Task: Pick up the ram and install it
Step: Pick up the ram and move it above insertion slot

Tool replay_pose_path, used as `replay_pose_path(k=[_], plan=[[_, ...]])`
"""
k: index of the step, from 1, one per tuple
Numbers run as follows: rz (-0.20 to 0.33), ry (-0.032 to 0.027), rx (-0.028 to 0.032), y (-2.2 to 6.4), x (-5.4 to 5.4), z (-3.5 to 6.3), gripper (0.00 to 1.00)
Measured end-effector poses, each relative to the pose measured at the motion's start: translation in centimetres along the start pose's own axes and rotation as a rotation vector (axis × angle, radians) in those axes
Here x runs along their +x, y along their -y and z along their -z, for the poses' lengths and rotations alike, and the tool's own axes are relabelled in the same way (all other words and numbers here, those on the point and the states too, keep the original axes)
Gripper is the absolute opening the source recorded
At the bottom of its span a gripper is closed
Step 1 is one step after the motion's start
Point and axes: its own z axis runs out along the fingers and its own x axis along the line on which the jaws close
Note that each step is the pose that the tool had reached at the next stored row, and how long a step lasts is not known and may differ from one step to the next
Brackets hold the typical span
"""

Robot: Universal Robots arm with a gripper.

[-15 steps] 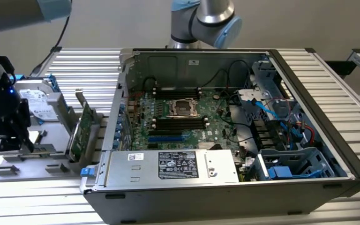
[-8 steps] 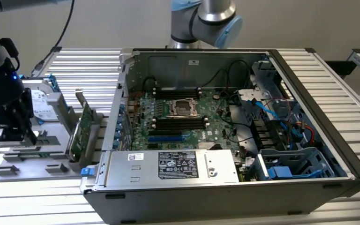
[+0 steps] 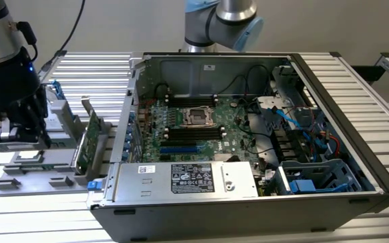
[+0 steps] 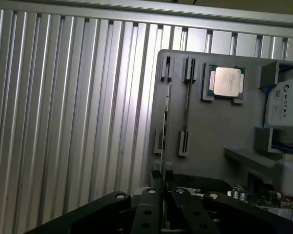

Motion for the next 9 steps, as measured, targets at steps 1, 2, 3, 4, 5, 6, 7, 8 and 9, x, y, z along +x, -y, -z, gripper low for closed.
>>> replay_pose_path(k=[1,2,3,4,5,6,7,8,9], plan=[[0.000,0.0000,-0.0002,0.43,0.0,0.27,0.14],[0.000,0.0000,-0.0003,0.85,0.1,0.54,0.14],[0.000,0.0000,-0.0004,1.31,0.1,0.82,0.14],[0.000,0.0000,-0.0005,1.72,0.2,1.08,0.14],[0.000,0.0000,-0.0004,2.07,0.2,1.33,0.14],[0.000,0.0001,-0.0004,2.37,0.1,1.57,0.14],[0.000,0.0001,-0.0004,2.62,0.0,1.79,0.14],[0.000,0.0001,-0.0004,2.82,-0.1,2.00,0.14],[0.000,0.0001,-0.0005,3.02,-0.2,2.20,0.14]])
